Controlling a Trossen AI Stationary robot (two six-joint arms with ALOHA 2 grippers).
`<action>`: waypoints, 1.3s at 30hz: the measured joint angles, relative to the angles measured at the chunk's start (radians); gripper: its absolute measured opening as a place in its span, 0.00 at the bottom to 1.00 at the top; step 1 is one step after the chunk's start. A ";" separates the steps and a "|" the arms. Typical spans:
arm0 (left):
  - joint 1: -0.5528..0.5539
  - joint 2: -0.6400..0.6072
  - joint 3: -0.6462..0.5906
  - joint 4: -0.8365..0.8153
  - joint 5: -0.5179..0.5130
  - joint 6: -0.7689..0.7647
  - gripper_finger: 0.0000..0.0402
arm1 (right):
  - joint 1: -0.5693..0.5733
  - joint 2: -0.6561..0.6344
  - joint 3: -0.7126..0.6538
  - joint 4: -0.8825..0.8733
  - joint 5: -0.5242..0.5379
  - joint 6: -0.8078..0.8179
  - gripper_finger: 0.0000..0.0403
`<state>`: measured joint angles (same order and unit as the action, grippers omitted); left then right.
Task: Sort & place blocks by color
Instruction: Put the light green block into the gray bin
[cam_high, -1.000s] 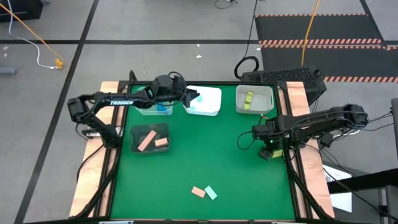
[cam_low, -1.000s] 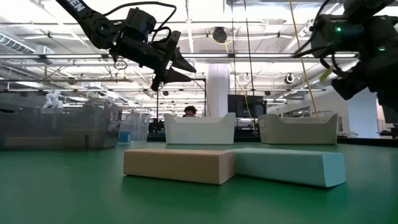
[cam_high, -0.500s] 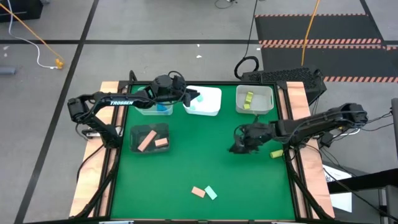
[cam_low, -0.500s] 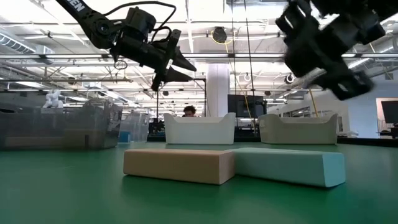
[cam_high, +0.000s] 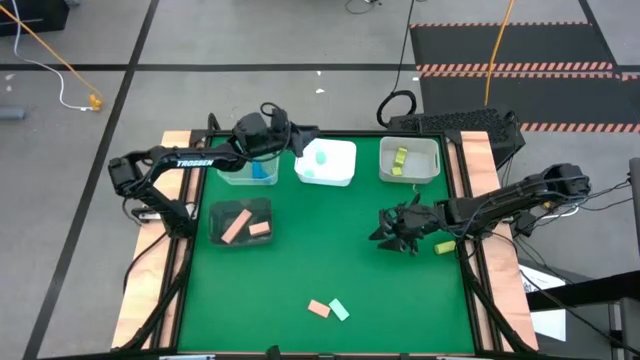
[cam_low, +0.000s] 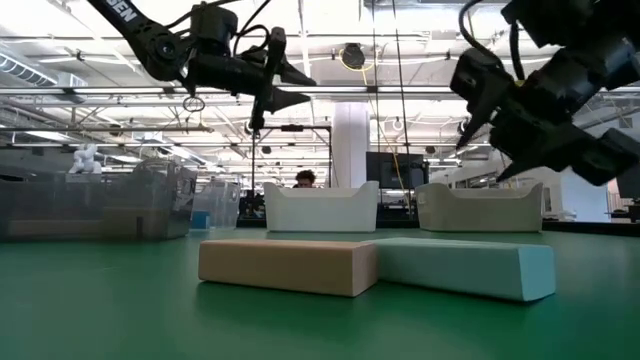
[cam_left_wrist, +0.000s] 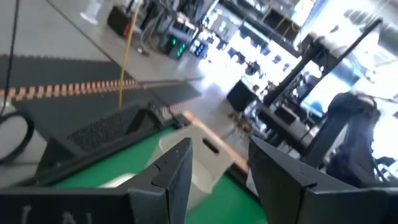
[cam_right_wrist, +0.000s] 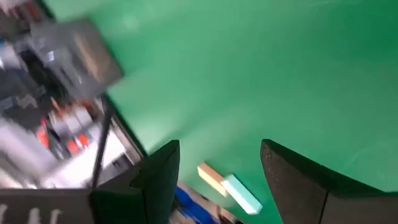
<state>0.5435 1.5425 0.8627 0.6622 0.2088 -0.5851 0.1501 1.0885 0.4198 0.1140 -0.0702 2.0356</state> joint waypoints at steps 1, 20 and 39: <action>0.009 0.000 0.000 0.008 -0.001 0.006 0.39 | 0.014 0.000 0.000 -0.013 0.022 0.038 0.53; 0.250 0.000 0.000 0.024 -0.001 0.129 0.39 | 0.153 0.005 0.407 -0.898 0.054 0.380 0.53; 0.359 0.000 0.000 0.023 -0.002 0.199 0.39 | 0.172 -0.001 0.407 -1.128 -0.115 -0.415 0.53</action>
<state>0.9021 1.5425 0.8631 0.6853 0.2070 -0.3865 0.3218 1.0878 0.8268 -1.0139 -0.1847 1.6211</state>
